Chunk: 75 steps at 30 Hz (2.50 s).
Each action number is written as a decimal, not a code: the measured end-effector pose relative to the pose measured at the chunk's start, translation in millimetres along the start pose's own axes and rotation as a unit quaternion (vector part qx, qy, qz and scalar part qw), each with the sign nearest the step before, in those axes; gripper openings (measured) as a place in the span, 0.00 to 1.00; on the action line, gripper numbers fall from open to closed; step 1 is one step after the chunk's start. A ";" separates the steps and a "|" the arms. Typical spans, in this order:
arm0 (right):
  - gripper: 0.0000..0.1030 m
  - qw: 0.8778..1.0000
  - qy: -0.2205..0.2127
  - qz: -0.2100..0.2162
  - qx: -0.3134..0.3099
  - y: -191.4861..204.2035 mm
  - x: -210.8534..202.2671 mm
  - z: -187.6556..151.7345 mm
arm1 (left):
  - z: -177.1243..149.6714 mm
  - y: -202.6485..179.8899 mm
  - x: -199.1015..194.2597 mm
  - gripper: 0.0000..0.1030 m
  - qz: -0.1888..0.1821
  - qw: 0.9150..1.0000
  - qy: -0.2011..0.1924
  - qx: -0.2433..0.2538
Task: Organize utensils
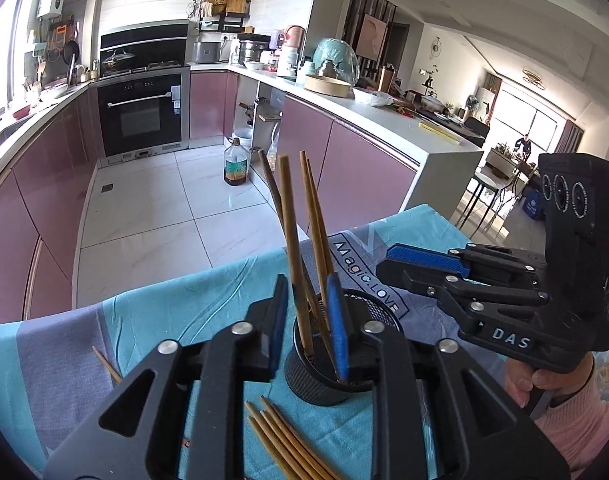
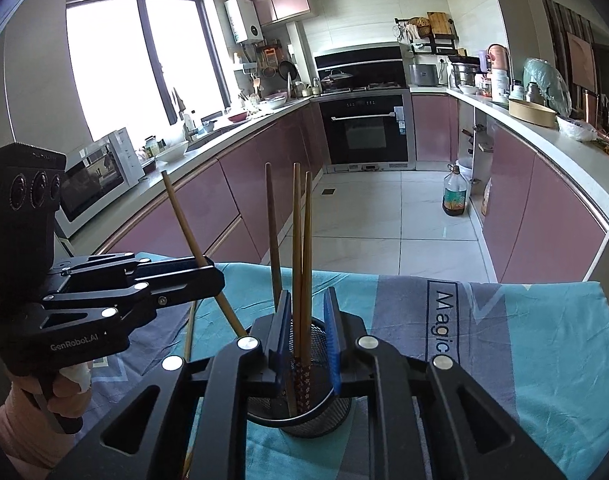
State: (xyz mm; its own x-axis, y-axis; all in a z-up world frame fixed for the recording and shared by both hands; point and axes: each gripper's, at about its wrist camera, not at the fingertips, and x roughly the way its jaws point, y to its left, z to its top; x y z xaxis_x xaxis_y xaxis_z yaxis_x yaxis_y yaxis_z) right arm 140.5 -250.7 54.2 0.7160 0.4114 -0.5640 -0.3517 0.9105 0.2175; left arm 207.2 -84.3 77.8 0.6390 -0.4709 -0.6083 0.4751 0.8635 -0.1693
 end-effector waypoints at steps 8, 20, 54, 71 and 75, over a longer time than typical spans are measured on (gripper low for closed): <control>0.35 1.000 -0.021 -0.001 -0.003 5.6 -12.8 -7.3 | -15.6 5.8 -5.6 0.47 0.022 1.000 -0.015 -0.005; 0.41 0.998 -0.032 0.039 -0.029 31.5 -31.3 -36.2 | -64.8 19.3 -45.4 0.61 0.070 0.996 -0.044 -0.015; 0.42 0.990 0.116 0.085 0.003 59.4 29.8 -126.1 | -162.3 85.6 13.6 0.12 0.138 0.979 0.114 -0.094; 0.25 0.988 0.137 0.067 -0.011 66.5 40.9 -136.4 | -217.0 22.9 -34.5 0.18 0.090 0.985 0.130 -0.072; 0.23 0.988 0.140 0.061 -0.013 66.5 43.6 -137.0 | -215.6 21.6 -37.0 0.29 0.096 0.986 0.123 -0.065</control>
State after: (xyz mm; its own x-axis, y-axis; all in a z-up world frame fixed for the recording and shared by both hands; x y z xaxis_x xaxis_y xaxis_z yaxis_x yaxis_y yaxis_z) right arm 65.8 -178.1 -65.1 0.4738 0.4865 -0.7340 -0.4425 0.8522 0.2792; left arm 63.4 -9.2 -70.6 0.5355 -0.2527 -0.8058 0.2682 0.9557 -0.1215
